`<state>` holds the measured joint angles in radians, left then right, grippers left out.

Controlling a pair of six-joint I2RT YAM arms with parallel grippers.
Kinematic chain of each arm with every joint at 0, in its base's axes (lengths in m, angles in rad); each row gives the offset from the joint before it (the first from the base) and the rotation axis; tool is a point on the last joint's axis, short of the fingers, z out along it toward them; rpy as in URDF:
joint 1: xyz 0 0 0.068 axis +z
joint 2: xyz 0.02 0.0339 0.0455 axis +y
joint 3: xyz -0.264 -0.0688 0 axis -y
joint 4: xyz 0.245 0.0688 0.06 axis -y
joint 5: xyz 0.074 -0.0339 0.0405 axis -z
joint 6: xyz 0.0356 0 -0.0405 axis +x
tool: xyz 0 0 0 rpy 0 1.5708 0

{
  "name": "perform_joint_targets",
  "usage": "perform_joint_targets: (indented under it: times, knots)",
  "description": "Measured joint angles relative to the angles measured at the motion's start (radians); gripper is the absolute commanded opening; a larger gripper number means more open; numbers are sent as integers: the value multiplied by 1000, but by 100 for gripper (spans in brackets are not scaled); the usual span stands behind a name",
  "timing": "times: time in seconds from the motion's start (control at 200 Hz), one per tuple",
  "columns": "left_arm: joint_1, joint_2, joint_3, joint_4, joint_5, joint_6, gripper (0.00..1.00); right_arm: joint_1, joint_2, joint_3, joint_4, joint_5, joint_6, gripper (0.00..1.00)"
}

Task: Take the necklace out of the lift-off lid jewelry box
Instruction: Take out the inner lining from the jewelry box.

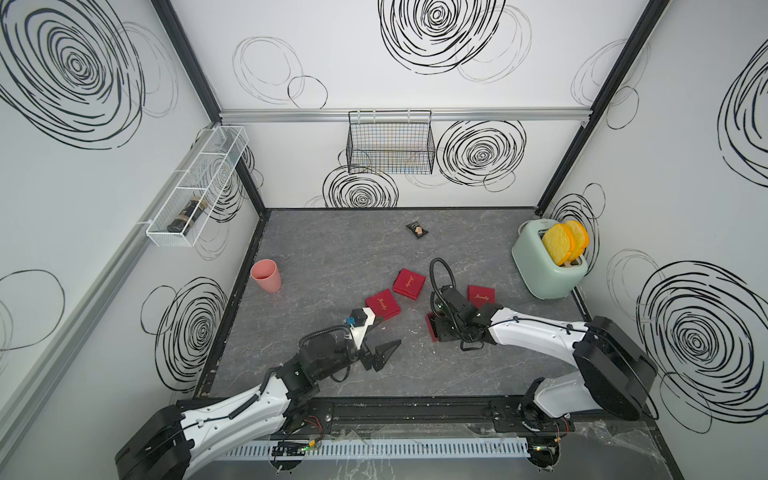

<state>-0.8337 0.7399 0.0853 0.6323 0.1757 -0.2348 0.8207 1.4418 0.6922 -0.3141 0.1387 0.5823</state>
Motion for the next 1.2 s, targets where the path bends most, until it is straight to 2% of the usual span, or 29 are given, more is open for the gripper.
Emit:
perform_joint_targets:
  times: [0.35,0.545,0.705,0.921,1.201]
  knots:
    - [-16,1,0,1,-27,10,87,2,61,13,27,7,-31,36]
    - [-35,16,0,1,-58,16,86,2,85,27,47,7,-48,14]
    - [-64,74,5,5,-128,26,83,2,79,27,55,-11,-57,11]
    - [-144,269,84,23,-245,53,83,2,17,21,54,-74,-84,5]
    - [-187,488,197,110,-298,52,81,2,-88,12,54,-108,-104,5]
